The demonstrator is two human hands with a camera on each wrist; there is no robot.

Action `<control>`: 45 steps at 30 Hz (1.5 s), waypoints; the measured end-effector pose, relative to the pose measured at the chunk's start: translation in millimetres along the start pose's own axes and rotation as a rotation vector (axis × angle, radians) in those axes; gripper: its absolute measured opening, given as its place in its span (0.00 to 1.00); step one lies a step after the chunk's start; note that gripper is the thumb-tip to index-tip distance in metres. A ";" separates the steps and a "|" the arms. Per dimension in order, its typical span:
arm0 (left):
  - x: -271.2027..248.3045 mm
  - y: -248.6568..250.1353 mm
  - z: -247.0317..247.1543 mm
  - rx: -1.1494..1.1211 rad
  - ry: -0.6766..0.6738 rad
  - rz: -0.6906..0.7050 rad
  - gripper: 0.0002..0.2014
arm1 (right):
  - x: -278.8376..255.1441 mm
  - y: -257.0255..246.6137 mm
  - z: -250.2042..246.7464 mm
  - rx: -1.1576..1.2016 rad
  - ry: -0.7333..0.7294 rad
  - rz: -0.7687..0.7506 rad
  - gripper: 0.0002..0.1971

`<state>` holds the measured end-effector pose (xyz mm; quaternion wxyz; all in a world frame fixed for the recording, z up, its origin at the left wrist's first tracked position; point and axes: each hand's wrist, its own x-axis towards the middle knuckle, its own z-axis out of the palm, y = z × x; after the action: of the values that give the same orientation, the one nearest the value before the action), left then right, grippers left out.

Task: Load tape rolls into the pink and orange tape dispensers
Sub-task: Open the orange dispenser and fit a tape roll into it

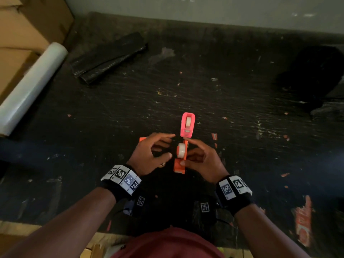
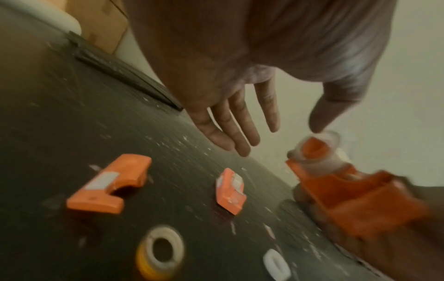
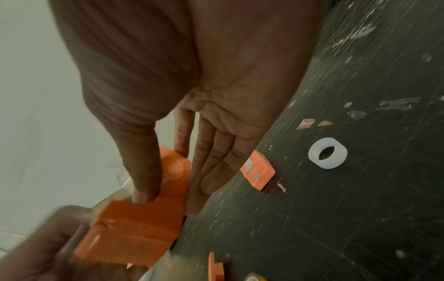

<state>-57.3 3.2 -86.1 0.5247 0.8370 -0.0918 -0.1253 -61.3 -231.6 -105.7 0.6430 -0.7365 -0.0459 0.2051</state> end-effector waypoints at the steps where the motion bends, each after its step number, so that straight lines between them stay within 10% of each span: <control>1: 3.3 -8.0 -6.9 0.115 0.053 -0.001 0.29 | 0.3 -0.8 -0.2 0.000 -0.005 0.009 0.40; 5: 15.7 -51.5 -30.6 0.446 0.188 -0.260 0.30 | 0.8 -4.7 -2.4 -0.001 -0.020 0.020 0.40; 11: 25.8 -82.7 -37.2 0.676 -0.069 -0.546 0.45 | 0.8 -8.8 -2.7 -0.004 -0.015 0.023 0.39; 27: 11.8 -5.3 -17.4 -0.151 -0.105 -0.205 0.34 | 5.4 -12.6 -4.9 0.027 0.030 0.019 0.40; 45: 8.6 12.9 -2.0 -0.234 -0.138 -0.118 0.35 | 0.7 -18.9 -5.5 0.019 0.006 -0.005 0.40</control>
<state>-48.8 -3.2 -74.6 0.6029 0.7633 -0.0632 -0.2232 -55.0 -233.3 -87.1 0.6506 -0.7309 -0.0436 0.2018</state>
